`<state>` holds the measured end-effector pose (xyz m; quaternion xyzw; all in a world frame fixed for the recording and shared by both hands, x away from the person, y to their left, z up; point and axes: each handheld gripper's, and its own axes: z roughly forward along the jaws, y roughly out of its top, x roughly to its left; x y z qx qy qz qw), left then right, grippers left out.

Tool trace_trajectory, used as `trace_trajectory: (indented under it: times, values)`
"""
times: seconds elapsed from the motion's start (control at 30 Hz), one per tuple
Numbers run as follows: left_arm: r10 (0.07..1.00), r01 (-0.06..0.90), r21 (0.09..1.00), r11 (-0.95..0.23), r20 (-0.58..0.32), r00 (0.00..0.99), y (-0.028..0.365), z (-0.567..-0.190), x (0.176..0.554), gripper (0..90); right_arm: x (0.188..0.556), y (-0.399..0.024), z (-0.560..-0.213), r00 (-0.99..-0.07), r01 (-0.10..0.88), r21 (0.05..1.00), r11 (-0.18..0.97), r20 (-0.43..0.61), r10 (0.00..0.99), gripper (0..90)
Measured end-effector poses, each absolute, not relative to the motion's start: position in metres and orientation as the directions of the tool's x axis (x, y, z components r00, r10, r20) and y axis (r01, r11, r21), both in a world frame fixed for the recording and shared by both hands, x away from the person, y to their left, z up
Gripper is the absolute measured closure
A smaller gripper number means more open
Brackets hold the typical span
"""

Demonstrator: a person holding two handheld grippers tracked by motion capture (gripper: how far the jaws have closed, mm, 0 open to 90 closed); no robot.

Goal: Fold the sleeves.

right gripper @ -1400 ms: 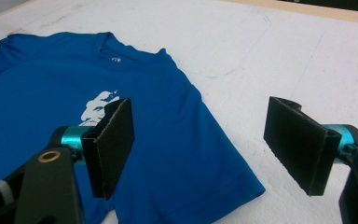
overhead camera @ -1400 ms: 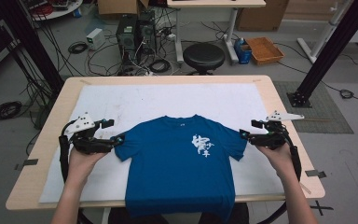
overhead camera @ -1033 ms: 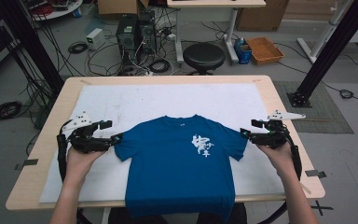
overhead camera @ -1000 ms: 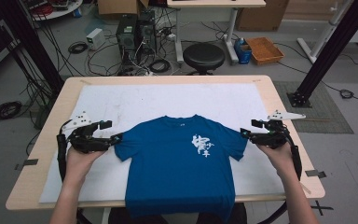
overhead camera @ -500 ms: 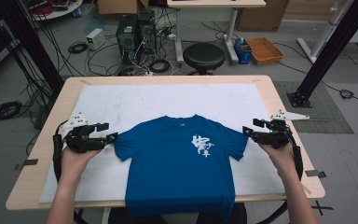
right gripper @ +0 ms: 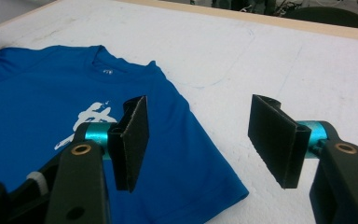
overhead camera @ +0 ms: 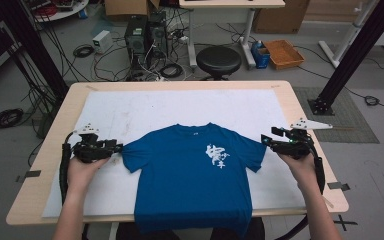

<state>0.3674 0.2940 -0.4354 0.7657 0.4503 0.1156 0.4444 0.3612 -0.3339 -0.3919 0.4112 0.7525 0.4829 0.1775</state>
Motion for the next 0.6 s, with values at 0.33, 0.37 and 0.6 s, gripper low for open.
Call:
trace_trajectory:
  times: [0.33,0.37,0.6]
  values:
    - [0.811,0.623,0.744,-0.24,-0.2,0.55,0.29,-0.447,0.376,66.4,0.361,-0.333,-0.393,-0.593,0.45,0.872,0.195,0.128,0.795,38.2]
    - [0.812,0.626,0.737,-0.253,-0.19,0.552,0.29,-0.447,0.376,67.9,0.361,-0.333,-0.393,-0.593,0.449,0.872,0.196,0.127,0.795,38.2]
    - [0.825,0.631,0.737,-0.242,-0.186,0.534,0.29,-0.446,0.375,85.8,0.361,-0.332,-0.392,-0.595,0.444,0.873,0.203,0.117,0.795,38.1]
